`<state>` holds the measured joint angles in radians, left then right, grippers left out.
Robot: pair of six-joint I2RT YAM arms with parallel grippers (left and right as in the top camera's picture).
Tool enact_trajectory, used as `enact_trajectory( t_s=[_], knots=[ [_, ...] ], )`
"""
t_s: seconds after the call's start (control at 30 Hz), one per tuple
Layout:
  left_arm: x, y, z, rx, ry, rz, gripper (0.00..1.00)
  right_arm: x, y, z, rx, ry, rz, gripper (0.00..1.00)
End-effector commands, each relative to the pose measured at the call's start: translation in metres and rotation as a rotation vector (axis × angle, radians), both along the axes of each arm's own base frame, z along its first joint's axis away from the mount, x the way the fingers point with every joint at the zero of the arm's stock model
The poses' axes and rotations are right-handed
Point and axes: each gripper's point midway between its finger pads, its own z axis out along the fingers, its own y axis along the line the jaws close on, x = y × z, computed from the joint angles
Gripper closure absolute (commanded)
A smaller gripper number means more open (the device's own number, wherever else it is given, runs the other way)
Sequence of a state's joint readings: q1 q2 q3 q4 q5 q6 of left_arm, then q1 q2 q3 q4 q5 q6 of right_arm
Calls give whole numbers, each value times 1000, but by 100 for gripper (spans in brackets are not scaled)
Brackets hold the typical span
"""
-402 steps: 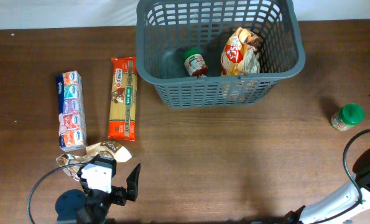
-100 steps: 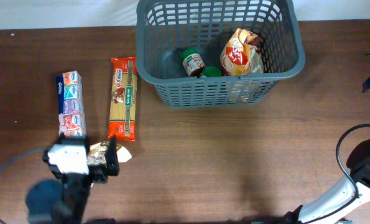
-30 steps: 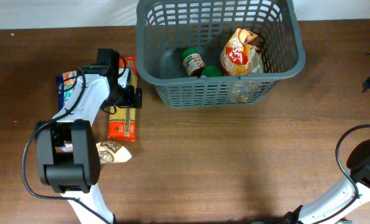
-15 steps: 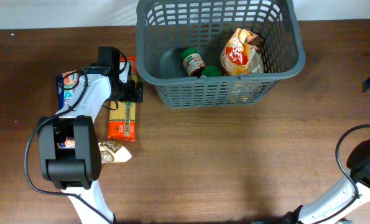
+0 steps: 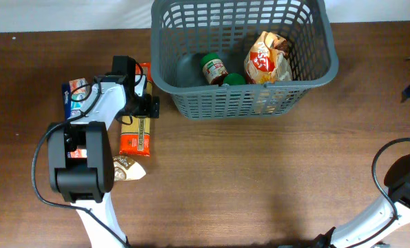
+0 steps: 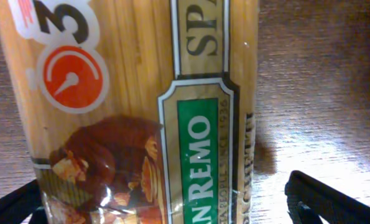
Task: Pack container
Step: 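Lower the left gripper onto the spaghetti pack and grasp it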
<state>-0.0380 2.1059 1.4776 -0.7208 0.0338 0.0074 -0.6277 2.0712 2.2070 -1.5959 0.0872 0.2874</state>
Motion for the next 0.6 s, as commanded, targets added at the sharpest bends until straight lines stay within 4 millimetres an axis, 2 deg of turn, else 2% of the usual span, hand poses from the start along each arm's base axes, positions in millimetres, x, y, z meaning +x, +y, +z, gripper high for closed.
enact_trajectory(
  t_s=[0.0, 0.57],
  knots=[
    [-2, 0, -11, -8, 29, -2, 1, -2, 0, 0, 0, 0, -12, 1],
    [-6, 0, -12, -7, 47, -3, 2, -2, 0, 0, 0, 0, -12, 1]
  ],
)
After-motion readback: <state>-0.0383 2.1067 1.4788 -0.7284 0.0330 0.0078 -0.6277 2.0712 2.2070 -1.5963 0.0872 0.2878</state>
